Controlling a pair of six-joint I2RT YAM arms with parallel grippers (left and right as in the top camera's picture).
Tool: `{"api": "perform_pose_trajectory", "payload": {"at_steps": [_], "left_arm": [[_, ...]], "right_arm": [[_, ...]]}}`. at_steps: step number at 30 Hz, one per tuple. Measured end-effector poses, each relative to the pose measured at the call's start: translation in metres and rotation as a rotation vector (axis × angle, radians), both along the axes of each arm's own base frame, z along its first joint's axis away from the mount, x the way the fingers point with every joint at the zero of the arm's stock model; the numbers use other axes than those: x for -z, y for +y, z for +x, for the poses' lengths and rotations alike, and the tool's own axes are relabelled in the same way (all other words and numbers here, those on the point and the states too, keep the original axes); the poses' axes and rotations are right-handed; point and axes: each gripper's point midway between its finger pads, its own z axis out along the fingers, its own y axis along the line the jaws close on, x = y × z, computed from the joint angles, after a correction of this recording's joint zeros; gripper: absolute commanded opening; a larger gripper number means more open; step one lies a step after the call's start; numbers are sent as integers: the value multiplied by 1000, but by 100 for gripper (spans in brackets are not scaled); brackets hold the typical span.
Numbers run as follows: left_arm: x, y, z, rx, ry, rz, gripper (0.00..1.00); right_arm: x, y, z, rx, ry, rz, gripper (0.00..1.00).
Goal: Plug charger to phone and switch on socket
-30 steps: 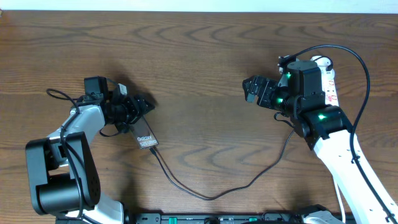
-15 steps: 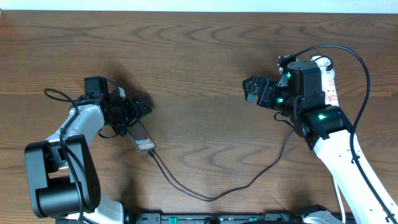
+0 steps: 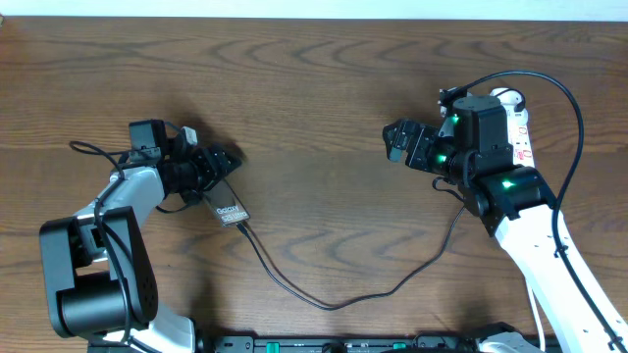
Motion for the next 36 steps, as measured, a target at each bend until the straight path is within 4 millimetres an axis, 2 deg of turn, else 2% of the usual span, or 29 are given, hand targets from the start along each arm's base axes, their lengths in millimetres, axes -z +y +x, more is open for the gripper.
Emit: {"api": "perform_pose_trajectory", "payload": {"at_steps": [9, 13, 24, 36], "left_arm": [[1, -1, -6, 6, 28, -7, 79], [4, -4, -21, 11, 103, -16, 79], [8, -3, -45, 11, 219, 8, 79], [9, -1, -53, 9, 258, 29, 79]], "right_arm": [[0, 0, 0, 0, 1, 0, 99], [0, 0, 0, 0, 1, 0, 99], [1, 0, 0, 0, 3, -1, 99], [1, 0, -1, 0, 4, -1, 99]]}}
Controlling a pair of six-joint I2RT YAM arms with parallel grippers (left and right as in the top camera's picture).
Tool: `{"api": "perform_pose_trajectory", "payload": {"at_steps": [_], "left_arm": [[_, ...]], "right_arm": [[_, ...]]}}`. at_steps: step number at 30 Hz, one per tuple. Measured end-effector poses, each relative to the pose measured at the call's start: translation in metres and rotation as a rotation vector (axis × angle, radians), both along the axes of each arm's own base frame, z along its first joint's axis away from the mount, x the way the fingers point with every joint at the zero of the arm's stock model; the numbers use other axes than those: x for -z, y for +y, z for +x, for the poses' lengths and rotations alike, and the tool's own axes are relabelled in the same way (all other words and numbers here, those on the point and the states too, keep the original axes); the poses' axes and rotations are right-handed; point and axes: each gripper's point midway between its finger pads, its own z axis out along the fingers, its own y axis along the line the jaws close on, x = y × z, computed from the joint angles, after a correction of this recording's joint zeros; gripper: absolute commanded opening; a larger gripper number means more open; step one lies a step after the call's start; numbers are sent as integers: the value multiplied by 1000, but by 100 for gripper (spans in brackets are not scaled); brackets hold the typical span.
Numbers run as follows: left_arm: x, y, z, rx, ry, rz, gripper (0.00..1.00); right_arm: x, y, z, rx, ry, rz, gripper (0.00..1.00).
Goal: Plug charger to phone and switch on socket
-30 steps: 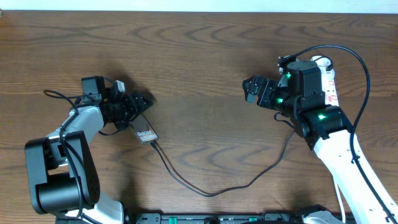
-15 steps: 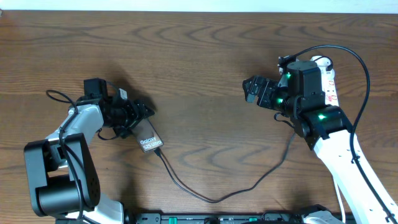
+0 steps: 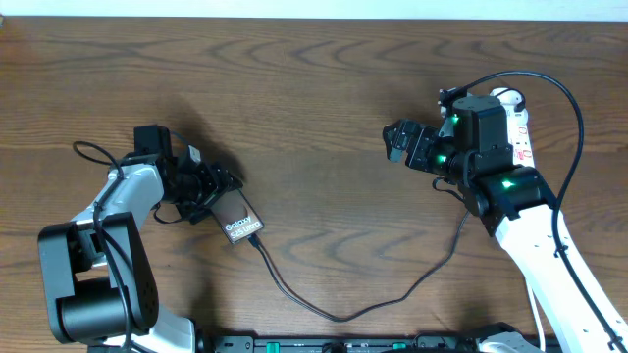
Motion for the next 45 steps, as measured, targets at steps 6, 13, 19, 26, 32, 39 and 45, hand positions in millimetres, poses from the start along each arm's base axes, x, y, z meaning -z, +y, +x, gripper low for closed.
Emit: {"api": "perform_pose_trajectory", "payload": {"at_steps": [6, 13, 19, 26, 32, 39, 45], "left_arm": [[1, 1, -8, -2, 41, 7, 79], [3, 4, -23, -4, 106, 34, 79], [3, 4, -23, -4, 108, 36, 79], [3, 4, -23, -4, 106, 36, 80], [0, 4, -22, 23, 81, 43, 80], [-9, 20, -50, 49, 97, 172, 80], [-79, 25, -30, 32, -199, 239, 80]], "right_arm": [[1, 0, -1, 0, 5, -1, 99], [1, 0, -1, 0, 7, -2, 99], [1, 0, -1, 0, 7, -2, 99], [1, 0, -1, 0, 7, -2, 99], [1, 0, -1, 0, 8, -3, 99], [2, -1, -2, 0, 14, -4, 99], [4, -1, -4, 0, 23, -7, 99]]}}
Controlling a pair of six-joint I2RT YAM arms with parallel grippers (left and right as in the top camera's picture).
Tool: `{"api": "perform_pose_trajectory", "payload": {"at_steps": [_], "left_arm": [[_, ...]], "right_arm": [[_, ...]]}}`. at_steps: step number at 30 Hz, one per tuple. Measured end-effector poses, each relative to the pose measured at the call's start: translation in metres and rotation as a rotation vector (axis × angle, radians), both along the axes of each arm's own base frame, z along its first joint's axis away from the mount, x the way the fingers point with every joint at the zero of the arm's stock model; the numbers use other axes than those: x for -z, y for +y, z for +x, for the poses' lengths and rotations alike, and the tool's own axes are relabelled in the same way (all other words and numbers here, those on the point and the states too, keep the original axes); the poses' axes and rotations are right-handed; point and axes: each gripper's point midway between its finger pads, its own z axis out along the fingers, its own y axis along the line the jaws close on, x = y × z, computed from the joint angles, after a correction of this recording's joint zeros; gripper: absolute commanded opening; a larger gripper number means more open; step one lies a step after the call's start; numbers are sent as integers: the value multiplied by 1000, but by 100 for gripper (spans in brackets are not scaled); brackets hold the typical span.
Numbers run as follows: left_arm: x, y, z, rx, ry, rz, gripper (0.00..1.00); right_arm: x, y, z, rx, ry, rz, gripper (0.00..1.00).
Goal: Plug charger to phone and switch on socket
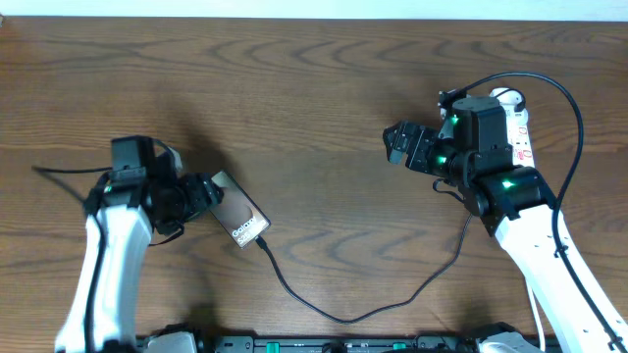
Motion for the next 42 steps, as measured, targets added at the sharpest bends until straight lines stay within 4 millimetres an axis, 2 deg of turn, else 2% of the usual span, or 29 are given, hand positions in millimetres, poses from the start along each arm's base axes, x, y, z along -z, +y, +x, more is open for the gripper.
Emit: {"api": "perform_pose_trajectory", "payload": {"at_steps": [1, 4, 7, 9, 11, 12, 14, 16, 18, 20, 22, 24, 31, 33, 36, 42], "left_arm": [[-20, -2, 5, 6, -88, 1, 80], [-47, -7, 14, 23, -215, -14, 80], [-76, -18, 22, 69, -349, -61, 80], [-82, -23, 24, 87, -376, -88, 80], [-84, -27, 25, 101, -385, -111, 80], [-85, -28, 25, 104, -391, -116, 80], [-87, -30, 26, 110, -399, -123, 80], [-89, -30, 28, 114, -411, -126, 80], [-90, -30, 29, 118, -419, -124, 80], [-90, -30, 29, 120, -422, -124, 80], [-90, -31, 29, 122, -423, -124, 80], [-91, -31, 29, 123, -424, -124, 80], [-91, -31, 29, 123, -424, -124, 80], [-91, -31, 29, 123, -424, -124, 80], [-91, -31, 29, 123, -424, -124, 80], [-91, -31, 29, 123, -425, -124, 80]], "right_arm": [[2, -1, -2, 0, 10, -3, 99], [-3, 3, 0, -50, -19, -3, 99], [-16, -13, 2, -65, 9, 18, 99], [-34, -34, 9, -45, 20, 29, 99], [-66, -79, 18, 10, 24, 14, 99], [-74, -87, 19, 19, 24, 17, 99], [-91, -117, 27, 51, 17, -5, 99], [-98, -153, 38, 84, 20, -35, 99], [-97, -167, 43, 89, 24, -43, 99], [-83, -190, 52, 87, 59, -39, 99], [-61, -210, 62, 84, 97, -30, 99], [-21, -229, 70, 65, 166, -1, 99], [66, -242, 85, -68, 260, 52, 99], [79, -244, 91, -95, 250, 44, 99], [87, -249, 99, -112, 223, 15, 99], [102, -256, 103, -106, 239, -15, 99]]}}
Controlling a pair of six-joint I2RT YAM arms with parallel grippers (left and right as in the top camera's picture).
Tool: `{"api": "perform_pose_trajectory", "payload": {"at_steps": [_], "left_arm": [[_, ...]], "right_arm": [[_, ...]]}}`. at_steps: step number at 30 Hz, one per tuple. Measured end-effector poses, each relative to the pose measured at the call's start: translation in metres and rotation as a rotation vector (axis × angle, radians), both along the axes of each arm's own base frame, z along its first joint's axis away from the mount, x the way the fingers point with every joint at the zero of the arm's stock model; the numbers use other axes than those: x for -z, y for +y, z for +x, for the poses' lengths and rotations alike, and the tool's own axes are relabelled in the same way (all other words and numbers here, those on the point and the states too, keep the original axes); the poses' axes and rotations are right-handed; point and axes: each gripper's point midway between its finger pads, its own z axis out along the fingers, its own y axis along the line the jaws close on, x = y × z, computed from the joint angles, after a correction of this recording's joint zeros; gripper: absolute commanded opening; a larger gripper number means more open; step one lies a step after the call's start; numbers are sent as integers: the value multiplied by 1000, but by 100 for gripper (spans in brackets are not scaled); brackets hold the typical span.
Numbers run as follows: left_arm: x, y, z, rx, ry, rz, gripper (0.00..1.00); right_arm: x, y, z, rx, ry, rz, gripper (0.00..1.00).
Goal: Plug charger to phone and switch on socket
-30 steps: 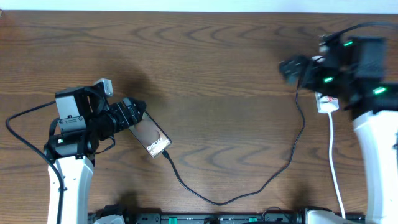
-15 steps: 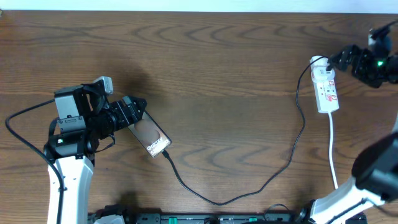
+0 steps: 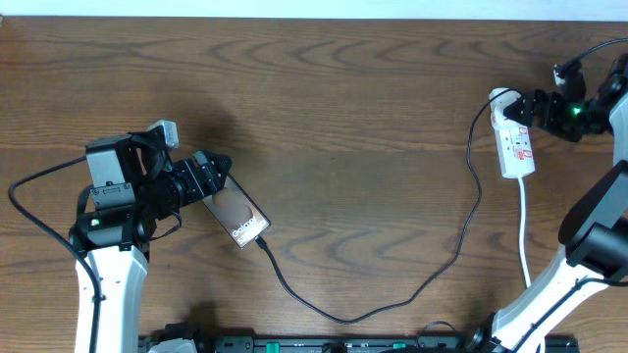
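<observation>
The phone [image 3: 238,214] lies flat on the wooden table at the left, slanted, its back up. A black charger cable [image 3: 343,318] is plugged into its lower end and loops across the table to the white power strip [image 3: 515,145] at the right. My left gripper [image 3: 210,175] hovers at the phone's upper end, fingers apart and not gripping it. My right gripper [image 3: 535,104] is at the top end of the power strip, its dark fingers right beside the strip's head. Their spread is too small to read.
The strip's white cord [image 3: 524,235] runs down toward the table's front edge at the right. The black cable's loop lies across the middle front of the table. The arm bases stand at the front left and front right.
My right arm has swung from mid-table to the far right, with its gripper now at the strip's top end. My left gripper has let go of the phone and stands a little higher.
At first my left gripper held the phone, cable attached, left of centre, while the right gripper waited mid-table. The left gripper then had the phone lower and flatter on the table. Now the phone lies free and the right gripper is at the power strip.
</observation>
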Motion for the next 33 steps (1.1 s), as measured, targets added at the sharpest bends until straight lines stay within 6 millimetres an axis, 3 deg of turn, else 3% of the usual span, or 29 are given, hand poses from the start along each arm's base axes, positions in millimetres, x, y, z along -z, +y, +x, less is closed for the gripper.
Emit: {"api": "perform_pose_trajectory", "payload": {"at_steps": [11, 33], "left_arm": [[0, 0, 0, 0, 0, 0, 80], [0, 0, 0, 0, 0, 0, 80]], "right_arm": [[26, 6, 3, -18, 43, 5, 99], [42, 20, 7, -16, 90, 39, 99]]}}
